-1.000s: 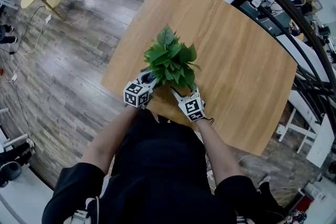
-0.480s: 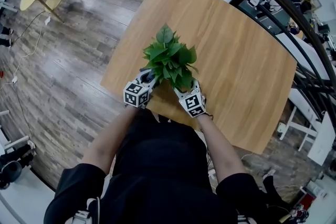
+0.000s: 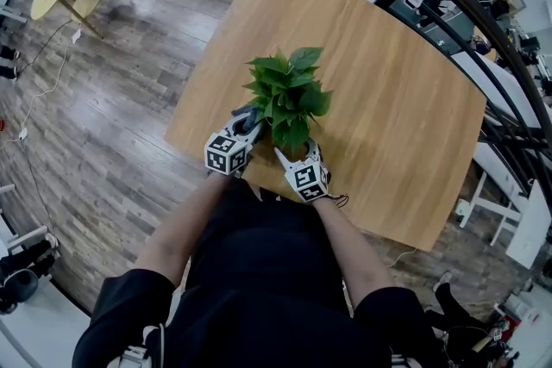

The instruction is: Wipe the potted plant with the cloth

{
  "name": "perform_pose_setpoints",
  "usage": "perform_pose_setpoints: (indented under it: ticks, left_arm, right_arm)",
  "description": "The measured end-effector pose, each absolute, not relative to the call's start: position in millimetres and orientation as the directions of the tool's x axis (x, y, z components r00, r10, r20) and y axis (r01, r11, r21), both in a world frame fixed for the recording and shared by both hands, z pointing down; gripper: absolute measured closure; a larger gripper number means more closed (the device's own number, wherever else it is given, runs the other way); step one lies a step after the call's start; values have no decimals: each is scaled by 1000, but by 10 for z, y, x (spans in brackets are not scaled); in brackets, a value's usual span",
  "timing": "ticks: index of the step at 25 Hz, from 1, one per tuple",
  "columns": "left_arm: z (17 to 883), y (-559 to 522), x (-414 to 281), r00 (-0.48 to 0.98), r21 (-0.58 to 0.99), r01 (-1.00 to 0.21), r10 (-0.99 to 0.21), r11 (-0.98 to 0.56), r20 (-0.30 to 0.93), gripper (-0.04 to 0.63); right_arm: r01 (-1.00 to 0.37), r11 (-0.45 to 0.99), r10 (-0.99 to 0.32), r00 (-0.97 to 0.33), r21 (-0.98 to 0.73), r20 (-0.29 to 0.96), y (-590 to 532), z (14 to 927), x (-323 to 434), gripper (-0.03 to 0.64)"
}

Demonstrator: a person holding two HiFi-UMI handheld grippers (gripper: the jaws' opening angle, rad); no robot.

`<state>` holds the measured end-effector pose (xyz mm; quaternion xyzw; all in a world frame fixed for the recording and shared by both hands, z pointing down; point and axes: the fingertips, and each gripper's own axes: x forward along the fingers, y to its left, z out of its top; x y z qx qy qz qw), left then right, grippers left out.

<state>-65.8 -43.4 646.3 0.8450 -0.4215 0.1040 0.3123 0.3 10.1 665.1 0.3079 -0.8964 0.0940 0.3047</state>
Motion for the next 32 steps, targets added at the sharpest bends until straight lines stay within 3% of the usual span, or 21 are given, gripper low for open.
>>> perform_pose_setpoints:
  ticks: [4,19,25,32]
  left_arm:
    - [6464,-487,-711,613,435,-785,-653,-441,444,486]
    - [6451,-444,-731,617,410,-785,-642,-464,456,486]
    - [6473,-474,-831,599,428,-796,-657,-428,457,486]
    - [6447,-544,-777,593,426,-800,-662,-422,457,486]
  right_arm:
    - [-661,747,-576,-586,75,570,-278,6515,242,359]
    - [-506,860,-454,-689,75,565,-59,6471,-41,359]
    - [-643,762,-567,-610,71,553,-468,6499,262,359]
    - [-538,840,-483,-679,73,553,-439,6424,90,359]
